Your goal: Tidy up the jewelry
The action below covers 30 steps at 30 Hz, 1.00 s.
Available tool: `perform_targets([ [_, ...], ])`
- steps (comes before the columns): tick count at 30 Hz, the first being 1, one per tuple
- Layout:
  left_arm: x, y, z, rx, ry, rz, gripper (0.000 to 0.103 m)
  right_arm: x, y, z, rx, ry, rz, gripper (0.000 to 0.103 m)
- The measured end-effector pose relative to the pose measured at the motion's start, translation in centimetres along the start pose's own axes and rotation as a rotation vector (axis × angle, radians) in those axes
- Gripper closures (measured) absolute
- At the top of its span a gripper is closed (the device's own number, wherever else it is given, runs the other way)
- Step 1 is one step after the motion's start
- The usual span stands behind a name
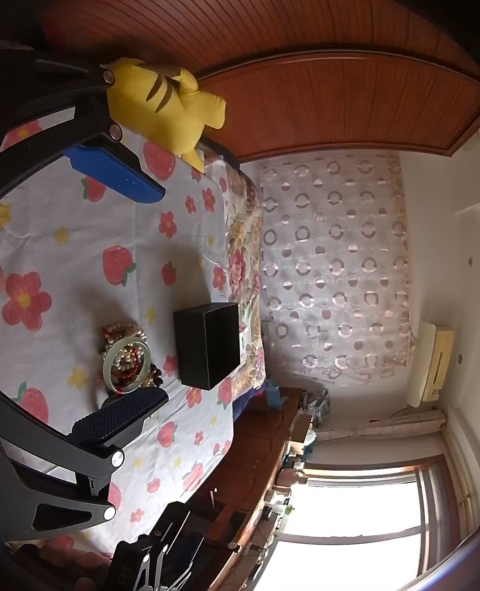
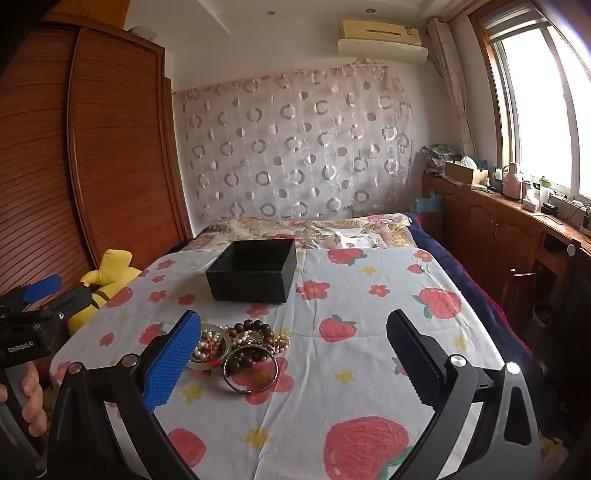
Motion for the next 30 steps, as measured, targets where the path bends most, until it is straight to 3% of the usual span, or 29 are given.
perform_targets([
  [30,0.11,0.01,-0.05,-0.003,-0.003,0.005,0.007,-0.01,0.12,0.00,0.000,0.002,0.000,0.002],
])
Point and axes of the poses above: each gripper's, at about its wrist camera, not at the fingertips, and x roughly the way its jaws point, z to its right, y to its top, the point moved 3 cm from there along x, roughly the way its jaws point, and after that the axes turned 11 degrees about -z, right-handed, at the moved point
